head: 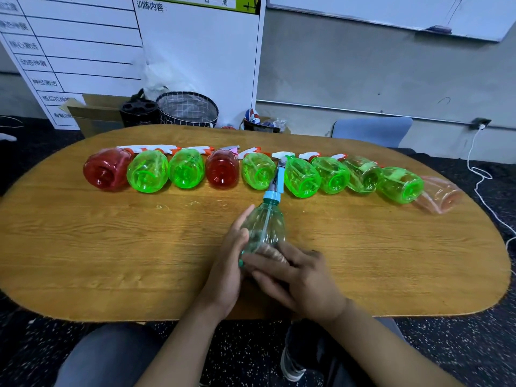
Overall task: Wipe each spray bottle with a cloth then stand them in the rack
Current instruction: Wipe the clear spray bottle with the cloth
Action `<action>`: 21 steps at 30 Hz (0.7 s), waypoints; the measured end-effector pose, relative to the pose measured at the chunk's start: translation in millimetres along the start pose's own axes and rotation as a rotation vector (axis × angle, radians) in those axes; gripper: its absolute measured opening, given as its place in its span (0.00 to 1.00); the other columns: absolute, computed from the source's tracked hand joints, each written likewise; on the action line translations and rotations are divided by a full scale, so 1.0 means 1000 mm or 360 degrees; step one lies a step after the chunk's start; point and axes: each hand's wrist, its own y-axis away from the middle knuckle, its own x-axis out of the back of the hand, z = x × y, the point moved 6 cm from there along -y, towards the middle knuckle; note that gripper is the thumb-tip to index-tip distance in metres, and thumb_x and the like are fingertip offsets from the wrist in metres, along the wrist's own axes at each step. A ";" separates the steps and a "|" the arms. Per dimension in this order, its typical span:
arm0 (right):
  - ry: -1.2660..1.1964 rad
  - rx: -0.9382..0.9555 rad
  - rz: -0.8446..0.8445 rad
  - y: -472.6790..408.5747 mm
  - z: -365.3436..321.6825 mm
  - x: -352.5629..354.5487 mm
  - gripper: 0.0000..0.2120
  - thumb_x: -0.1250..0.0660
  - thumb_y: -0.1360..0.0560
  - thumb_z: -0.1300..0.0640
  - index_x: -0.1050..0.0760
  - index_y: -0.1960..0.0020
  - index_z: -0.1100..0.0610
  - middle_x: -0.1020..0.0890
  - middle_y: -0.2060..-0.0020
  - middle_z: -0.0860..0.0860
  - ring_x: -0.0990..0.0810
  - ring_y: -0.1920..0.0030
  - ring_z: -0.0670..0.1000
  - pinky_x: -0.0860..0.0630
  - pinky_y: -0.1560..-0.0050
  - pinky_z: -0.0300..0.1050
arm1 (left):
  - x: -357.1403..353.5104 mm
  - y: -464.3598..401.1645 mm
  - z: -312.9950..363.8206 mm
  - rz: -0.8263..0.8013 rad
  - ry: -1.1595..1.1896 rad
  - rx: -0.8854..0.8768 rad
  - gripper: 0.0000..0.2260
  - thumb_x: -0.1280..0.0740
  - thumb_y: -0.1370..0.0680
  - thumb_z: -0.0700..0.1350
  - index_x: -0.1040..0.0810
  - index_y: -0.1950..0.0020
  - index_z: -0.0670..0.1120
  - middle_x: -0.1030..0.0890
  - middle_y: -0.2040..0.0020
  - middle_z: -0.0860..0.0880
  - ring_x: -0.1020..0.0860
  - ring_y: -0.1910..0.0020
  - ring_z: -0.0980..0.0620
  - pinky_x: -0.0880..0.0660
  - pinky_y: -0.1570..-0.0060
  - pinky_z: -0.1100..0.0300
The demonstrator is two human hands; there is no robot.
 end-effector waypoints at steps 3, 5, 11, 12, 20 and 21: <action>-0.0129 -0.0407 0.0141 -0.016 0.023 0.007 0.15 0.35 0.15 0.47 0.20 0.31 0.46 0.18 0.46 0.50 0.17 0.52 0.48 0.18 0.57 0.49 | -0.002 0.003 0.002 -0.0022 0.0004 0.0040 0.21 0.43 0.16 0.56 0.30 0.22 0.63 0.19 0.29 0.51 0.17 0.35 0.44 0.17 0.53 0.49; -0.0179 -0.0732 0.0217 -0.026 0.042 0.008 0.16 0.38 0.15 0.44 0.19 0.32 0.46 0.17 0.46 0.49 0.17 0.50 0.46 0.19 0.53 0.49 | -0.003 0.005 0.003 -0.0023 0.0019 0.0051 0.21 0.41 0.17 0.58 0.29 0.23 0.65 0.18 0.30 0.50 0.16 0.40 0.43 0.16 0.60 0.48; -0.0416 -0.1079 0.0489 -0.023 0.062 0.015 0.14 0.36 0.16 0.49 0.16 0.35 0.50 0.15 0.43 0.45 0.19 0.41 0.40 0.25 0.43 0.34 | -0.003 0.007 0.009 -0.0073 0.0037 0.0025 0.44 0.19 0.34 0.67 0.34 0.22 0.65 0.18 0.31 0.51 0.16 0.38 0.41 0.15 0.57 0.47; -0.0470 -0.1113 0.0511 -0.020 0.063 0.013 0.14 0.36 0.16 0.50 0.16 0.35 0.50 0.15 0.43 0.44 0.19 0.40 0.40 0.26 0.42 0.34 | -0.002 0.006 0.008 -0.0076 0.0028 0.0020 0.43 0.18 0.34 0.65 0.34 0.22 0.65 0.18 0.32 0.50 0.16 0.38 0.41 0.15 0.57 0.47; -0.0648 -0.1141 0.0525 -0.015 0.056 0.002 0.10 0.36 0.16 0.51 0.19 0.39 0.52 0.17 0.46 0.38 0.18 0.44 0.43 0.24 0.46 0.37 | 0.000 0.004 0.004 -0.0030 0.0112 0.0019 0.25 0.37 0.20 0.53 0.33 0.22 0.65 0.19 0.28 0.48 0.16 0.37 0.43 0.16 0.54 0.51; -0.0639 -0.1132 0.0514 -0.015 0.055 0.002 0.10 0.36 0.16 0.51 0.20 0.39 0.51 0.17 0.46 0.37 0.18 0.44 0.42 0.24 0.46 0.38 | 0.000 0.004 0.003 -0.0034 0.0111 0.0015 0.25 0.38 0.20 0.54 0.33 0.21 0.64 0.19 0.28 0.49 0.17 0.36 0.43 0.16 0.53 0.51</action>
